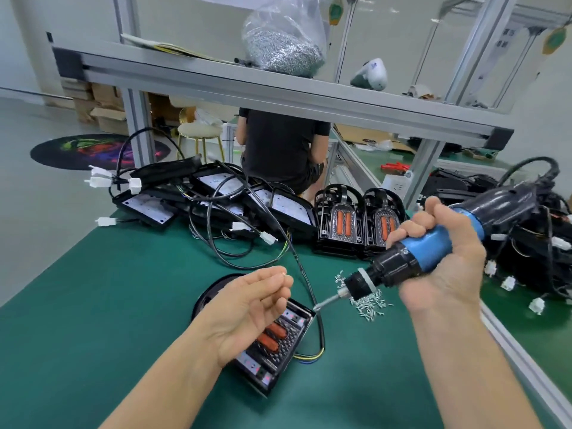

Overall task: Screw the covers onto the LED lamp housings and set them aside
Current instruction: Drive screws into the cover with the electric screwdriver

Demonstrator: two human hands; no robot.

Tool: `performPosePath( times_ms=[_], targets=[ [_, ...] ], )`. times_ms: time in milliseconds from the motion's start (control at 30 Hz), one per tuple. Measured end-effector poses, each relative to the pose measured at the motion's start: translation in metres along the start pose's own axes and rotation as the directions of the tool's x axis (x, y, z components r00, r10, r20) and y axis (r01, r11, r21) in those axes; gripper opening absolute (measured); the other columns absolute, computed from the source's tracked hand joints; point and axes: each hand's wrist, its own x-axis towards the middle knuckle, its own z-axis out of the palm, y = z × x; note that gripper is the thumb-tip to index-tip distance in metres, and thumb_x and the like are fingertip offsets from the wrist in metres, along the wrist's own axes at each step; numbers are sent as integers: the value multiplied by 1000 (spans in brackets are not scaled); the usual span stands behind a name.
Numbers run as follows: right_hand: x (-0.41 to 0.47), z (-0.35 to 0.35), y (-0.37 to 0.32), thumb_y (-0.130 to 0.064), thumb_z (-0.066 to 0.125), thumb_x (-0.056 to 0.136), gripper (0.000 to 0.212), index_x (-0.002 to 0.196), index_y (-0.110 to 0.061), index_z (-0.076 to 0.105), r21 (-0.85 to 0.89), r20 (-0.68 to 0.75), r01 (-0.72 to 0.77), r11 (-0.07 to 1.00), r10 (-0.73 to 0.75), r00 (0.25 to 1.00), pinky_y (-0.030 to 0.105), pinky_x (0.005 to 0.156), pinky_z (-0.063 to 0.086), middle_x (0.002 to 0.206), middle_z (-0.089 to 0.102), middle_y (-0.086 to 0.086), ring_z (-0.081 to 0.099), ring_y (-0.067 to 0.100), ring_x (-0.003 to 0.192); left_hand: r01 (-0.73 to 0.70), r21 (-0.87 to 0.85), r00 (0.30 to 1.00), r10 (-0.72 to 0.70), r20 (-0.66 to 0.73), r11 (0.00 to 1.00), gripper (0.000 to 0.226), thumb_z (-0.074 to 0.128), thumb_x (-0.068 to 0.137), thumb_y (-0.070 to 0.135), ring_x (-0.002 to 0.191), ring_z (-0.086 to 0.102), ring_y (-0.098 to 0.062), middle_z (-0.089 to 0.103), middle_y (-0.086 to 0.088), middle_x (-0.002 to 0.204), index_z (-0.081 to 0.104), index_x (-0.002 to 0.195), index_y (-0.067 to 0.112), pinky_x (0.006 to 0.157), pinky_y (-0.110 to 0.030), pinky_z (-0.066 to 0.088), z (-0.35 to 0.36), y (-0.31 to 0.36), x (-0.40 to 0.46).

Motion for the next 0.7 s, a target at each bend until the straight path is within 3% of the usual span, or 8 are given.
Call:
performPosePath(
  times_ms=[100, 433, 700],
  targets=[
    [-5, 14, 12, -11, 58, 74, 13, 84, -19, 53, 63, 18, 77, 995, -78, 997, 17, 56, 46, 60, 50, -8, 47, 5, 49, 4, -65, 1000, -2, 31, 998, 11, 65, 70, 2, 58, 61, -12, 67, -8, 75, 75, 72, 8, 51, -20, 54, 0, -4, -6],
    [-9, 30, 33, -5, 51, 87, 15, 83, -19, 50, 61, 18, 164, 985, -165, 986, 19, 55, 46, 59, 49, -8, 48, 6, 49, -44, -125, 998, 39, -42, 991, 18, 63, 72, 5, 58, 60, -13, 66, -9, 75, 63, 90, 4, 52, -21, 55, 1, -10, -15],
    [-10, 33, 38, -9, 57, 71, 17, 82, -20, 51, 37, 25, 177, 984, -178, 984, 20, 55, 46, 58, 49, -7, 48, 6, 49, -62, -139, 996, 52, -72, 988, 18, 63, 71, 4, 58, 60, -12, 67, -9, 74, 66, 89, 2, 53, -20, 55, 0, -12, -18]
  ],
)
